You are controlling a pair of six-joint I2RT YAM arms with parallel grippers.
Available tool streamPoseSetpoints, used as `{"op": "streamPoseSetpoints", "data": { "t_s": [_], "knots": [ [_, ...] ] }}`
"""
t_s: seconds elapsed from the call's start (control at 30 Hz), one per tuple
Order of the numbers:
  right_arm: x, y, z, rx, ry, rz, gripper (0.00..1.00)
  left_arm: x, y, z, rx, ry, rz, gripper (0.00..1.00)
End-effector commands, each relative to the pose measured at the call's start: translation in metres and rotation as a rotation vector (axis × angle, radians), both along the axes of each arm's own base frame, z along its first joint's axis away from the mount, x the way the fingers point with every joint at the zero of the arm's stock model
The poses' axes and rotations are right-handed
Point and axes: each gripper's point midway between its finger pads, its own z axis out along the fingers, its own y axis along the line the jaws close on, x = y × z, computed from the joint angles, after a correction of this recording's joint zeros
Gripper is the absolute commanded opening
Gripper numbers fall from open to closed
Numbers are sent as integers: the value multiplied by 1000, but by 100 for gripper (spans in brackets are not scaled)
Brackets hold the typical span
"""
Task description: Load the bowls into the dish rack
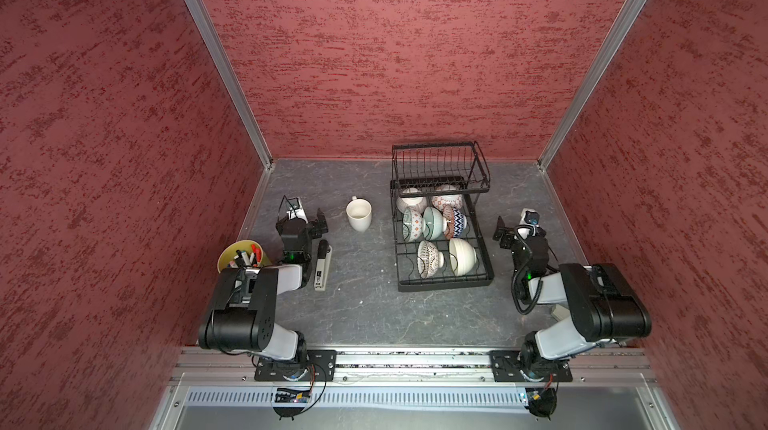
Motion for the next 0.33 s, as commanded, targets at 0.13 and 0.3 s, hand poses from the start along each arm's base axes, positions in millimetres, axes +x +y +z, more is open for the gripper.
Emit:
{"op": "streamPoseSetpoints", "data": {
  "t_s": [0.13,0.3],
  "knots": [
    [3,-4,12,3,-46,-19,99,3,-4,-3,-14,10,-27,100],
    [3,-4,13,2,-48,-19,99,3,-5,-3,-15,11,-28,100]
  ]
}}
